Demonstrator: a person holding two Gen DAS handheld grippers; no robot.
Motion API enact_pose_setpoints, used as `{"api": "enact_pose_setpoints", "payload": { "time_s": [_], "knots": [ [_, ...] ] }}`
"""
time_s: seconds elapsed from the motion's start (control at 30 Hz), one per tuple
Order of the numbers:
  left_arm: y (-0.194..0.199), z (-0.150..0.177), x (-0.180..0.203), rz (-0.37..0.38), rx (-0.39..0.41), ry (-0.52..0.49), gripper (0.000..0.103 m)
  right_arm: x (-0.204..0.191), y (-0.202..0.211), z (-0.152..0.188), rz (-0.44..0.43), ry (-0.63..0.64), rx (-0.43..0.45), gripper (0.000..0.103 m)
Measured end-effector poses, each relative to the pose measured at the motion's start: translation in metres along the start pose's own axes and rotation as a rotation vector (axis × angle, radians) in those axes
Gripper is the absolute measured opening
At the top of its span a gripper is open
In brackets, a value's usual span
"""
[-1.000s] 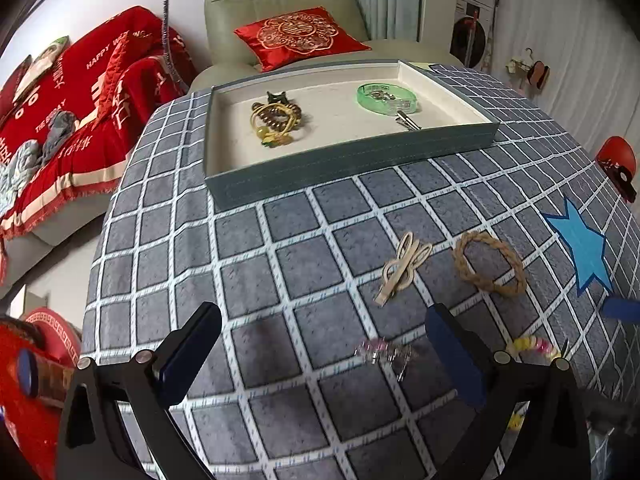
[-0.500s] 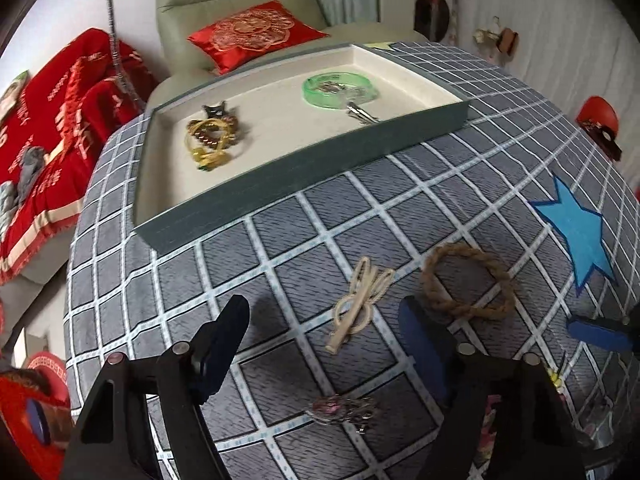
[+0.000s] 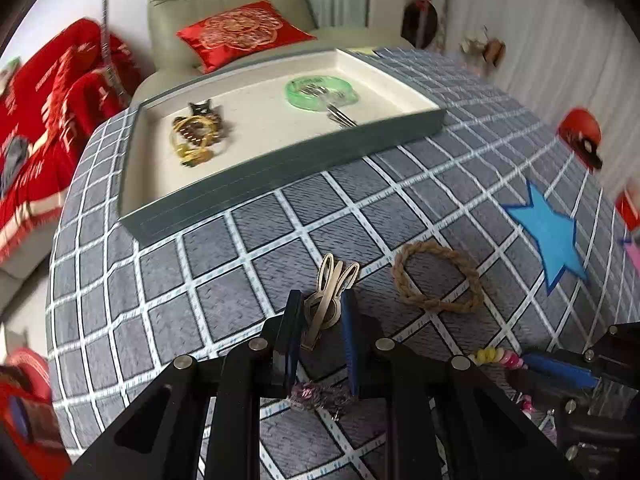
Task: Organize jewelry
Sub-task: 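Grasp the beige bow hair clip with the left tool while the right grasps the pink bead bracelet, then carry both pieces into the tray and open both tools to release them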
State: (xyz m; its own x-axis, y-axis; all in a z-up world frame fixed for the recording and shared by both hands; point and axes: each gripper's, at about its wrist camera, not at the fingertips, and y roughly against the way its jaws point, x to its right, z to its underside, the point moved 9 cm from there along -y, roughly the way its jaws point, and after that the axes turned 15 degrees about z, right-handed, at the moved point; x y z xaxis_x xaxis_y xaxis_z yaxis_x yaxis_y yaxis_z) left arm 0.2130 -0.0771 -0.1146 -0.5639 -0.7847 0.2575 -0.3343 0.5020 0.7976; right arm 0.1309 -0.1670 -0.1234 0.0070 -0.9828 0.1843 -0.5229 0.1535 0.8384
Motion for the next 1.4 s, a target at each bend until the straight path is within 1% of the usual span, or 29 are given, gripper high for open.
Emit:
{"api": "enact_pose_setpoints", "payload": {
  "time_s": [0.1,0.37,0.53,0.6,0.73,0.83,1.07,1.17,1.4],
  "knots": [
    [0.011,0.002,-0.004,0.009,0.036,0.036,0.035,0.010,0.005,-0.004,-0.016,-0.038,0.011,0.010],
    [0.038,-0.004,-0.003,0.029,0.114,0.064,0.035,0.028,0.019,-0.020,-0.041,-0.100,0.042,0.010],
    [0.055,-0.016,-0.005,0.039,0.159,0.081,0.035,0.039,0.030,-0.044,-0.056,-0.120,0.078,0.010],
    [0.061,-0.020,-0.008,0.042,0.174,0.093,0.035,0.045,0.034,-0.058,-0.059,-0.127,0.096,0.010],
    [0.074,-0.036,-0.017,0.036,0.212,0.114,0.035,0.054,0.039,-0.082,-0.066,-0.136,0.119,0.010],
    [0.078,-0.047,-0.025,0.033,0.225,0.123,0.035,0.060,0.038,-0.102,-0.076,-0.141,0.127,0.010],
    [0.078,-0.072,-0.049,0.008,0.239,0.141,0.035,0.063,0.022,-0.148,-0.099,-0.144,0.131,0.010],
    [0.073,-0.084,-0.060,0.000,0.241,0.154,0.035,0.061,0.010,-0.162,-0.091,-0.130,0.125,0.010],
    [0.052,-0.105,-0.084,-0.033,0.229,0.192,0.035,0.062,-0.034,-0.192,-0.095,-0.141,0.069,0.010]
  ]
}}
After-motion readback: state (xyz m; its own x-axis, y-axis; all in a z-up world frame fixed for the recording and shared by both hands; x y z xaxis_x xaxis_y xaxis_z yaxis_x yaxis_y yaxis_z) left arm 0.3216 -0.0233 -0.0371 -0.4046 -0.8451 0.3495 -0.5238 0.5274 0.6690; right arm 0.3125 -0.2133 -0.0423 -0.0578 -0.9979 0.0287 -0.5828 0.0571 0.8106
